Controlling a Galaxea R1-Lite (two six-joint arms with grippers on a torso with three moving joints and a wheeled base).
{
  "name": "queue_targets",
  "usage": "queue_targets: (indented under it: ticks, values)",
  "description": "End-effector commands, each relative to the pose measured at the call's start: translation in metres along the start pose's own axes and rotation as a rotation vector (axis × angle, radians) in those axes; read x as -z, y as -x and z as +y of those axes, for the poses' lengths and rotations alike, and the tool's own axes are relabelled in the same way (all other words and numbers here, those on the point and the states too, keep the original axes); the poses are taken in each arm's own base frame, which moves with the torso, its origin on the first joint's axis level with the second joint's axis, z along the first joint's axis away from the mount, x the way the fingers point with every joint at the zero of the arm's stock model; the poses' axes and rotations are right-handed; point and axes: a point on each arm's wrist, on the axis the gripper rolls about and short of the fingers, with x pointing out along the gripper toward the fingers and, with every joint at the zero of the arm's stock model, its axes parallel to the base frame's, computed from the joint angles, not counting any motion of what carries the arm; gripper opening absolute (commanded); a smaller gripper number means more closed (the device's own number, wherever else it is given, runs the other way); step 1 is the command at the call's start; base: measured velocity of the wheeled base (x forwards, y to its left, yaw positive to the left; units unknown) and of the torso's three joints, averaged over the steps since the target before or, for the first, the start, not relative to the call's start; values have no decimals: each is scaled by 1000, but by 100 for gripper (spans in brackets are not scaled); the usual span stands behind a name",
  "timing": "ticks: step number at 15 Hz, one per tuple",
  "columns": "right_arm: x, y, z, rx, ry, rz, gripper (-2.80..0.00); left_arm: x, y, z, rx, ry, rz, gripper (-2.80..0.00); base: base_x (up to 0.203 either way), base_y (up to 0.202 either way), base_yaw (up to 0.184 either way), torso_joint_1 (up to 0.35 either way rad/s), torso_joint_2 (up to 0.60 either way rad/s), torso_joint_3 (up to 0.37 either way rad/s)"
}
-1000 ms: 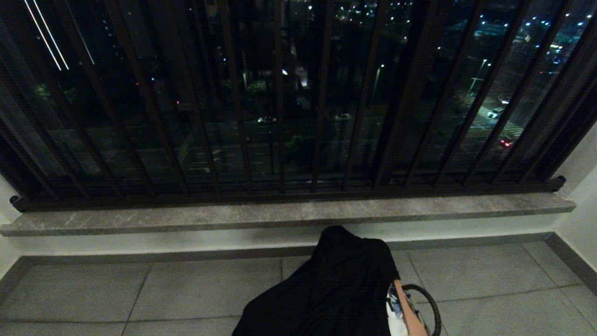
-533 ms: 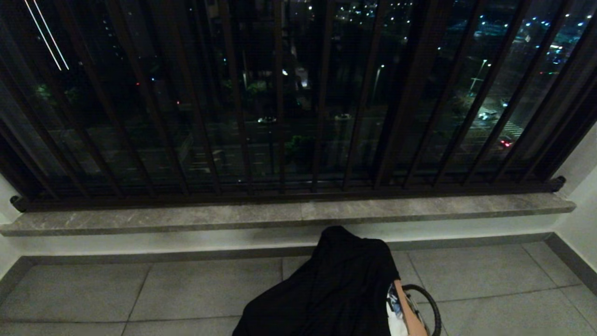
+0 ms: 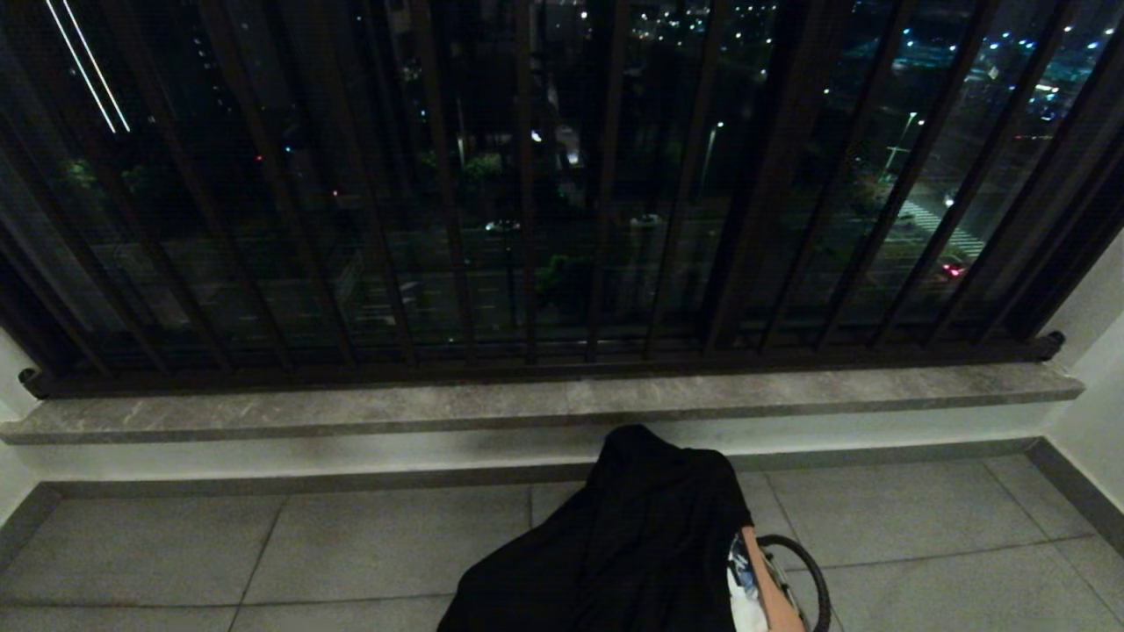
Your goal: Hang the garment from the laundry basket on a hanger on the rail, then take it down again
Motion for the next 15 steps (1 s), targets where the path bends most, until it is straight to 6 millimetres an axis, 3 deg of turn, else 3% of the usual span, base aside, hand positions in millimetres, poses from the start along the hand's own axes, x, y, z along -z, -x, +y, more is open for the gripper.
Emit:
queue_targets:
  ticks: [1,5,15]
  values:
    - [0,0,0,0,0,-1,-280,11,5,0,23,-12,-29,-280,0,0,0,0,0,0]
    - [0,0,0,0,0,-1,-280,39,6,-2,58,-93,-19,-280,0,0,0,0,0,0]
    - [0,0,0,0,0,-1,-280,53,3,-4,118,-102,29,-280,0,0,0,0,0,0]
